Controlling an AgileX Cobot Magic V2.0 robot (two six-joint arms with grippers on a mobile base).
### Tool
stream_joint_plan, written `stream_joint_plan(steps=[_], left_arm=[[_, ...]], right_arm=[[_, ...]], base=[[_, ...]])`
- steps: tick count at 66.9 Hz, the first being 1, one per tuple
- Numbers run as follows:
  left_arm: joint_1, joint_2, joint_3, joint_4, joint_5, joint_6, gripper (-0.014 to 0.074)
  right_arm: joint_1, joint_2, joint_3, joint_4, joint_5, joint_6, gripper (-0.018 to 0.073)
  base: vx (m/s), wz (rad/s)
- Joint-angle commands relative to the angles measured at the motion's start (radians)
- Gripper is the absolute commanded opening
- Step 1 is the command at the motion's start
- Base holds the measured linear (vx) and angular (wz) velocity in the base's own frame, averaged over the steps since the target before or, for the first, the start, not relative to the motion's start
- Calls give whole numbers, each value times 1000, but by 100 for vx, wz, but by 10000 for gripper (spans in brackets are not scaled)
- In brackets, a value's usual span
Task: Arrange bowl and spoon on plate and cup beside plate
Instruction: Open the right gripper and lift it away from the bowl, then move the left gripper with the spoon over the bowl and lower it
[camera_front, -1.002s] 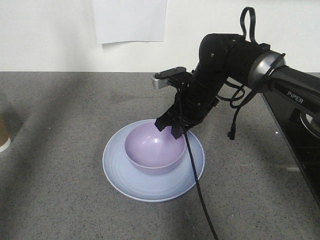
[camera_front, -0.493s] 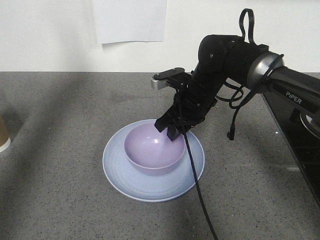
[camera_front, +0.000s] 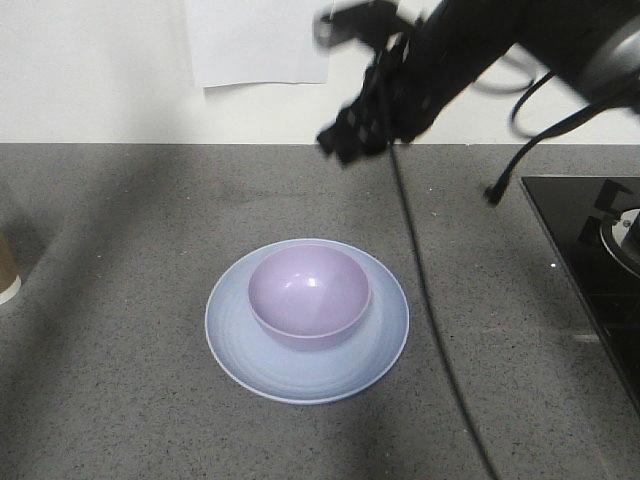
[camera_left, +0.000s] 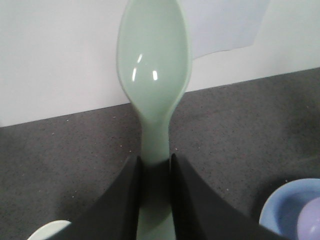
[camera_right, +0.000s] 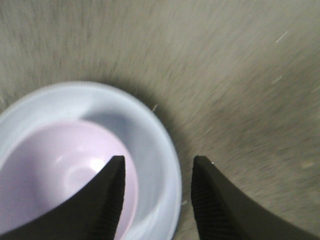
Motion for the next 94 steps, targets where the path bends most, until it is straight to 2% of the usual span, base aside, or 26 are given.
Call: stream_joint_plan(steps=[1,12,17,22,30,42,55,63,76,86,94], left_arm=[[-8,-25,-24,-136,-60,123,2],[-8,17,-24,-389,-45,345,2],[-8,52,-24,-455,-19,402,4],[-12,93,-24,-467,4,406,4],[-56,161,-25,-428,40,405,4],[-181,245,-26,-401,81,405,4],[-341,323,-27,-227,162,390,4],[-413,356,-27,-158,172,367,4],[-481,402,-27,-88,216,364,4],[-507,430,-27,18,216,269,4],[-506,436,-27,37,216,244,4]], right_arm=[[-6,-135,-89,-53,-101,15,322],[-6,-285,-109,-166,-250,103,322],[-6,-340,-109,-225,-276,143,322],[-6,-386,-109,-274,-264,161,322],[-6,-434,-109,-331,-202,186,321],[-6,-443,-108,-372,-106,181,309],[-6,-445,-49,-407,-89,181,284],[-6,-445,-12,-414,-84,181,270],[-6,-445,38,-429,-83,180,267],[-6,-447,46,-444,-85,180,267],[-6,-454,46,-444,-93,180,267]], base=[[0,0],[0,0],[0,0],[0,0],[0,0],[0,0],[0,0],[0,0],[0,0],[0,0],[0,0]])
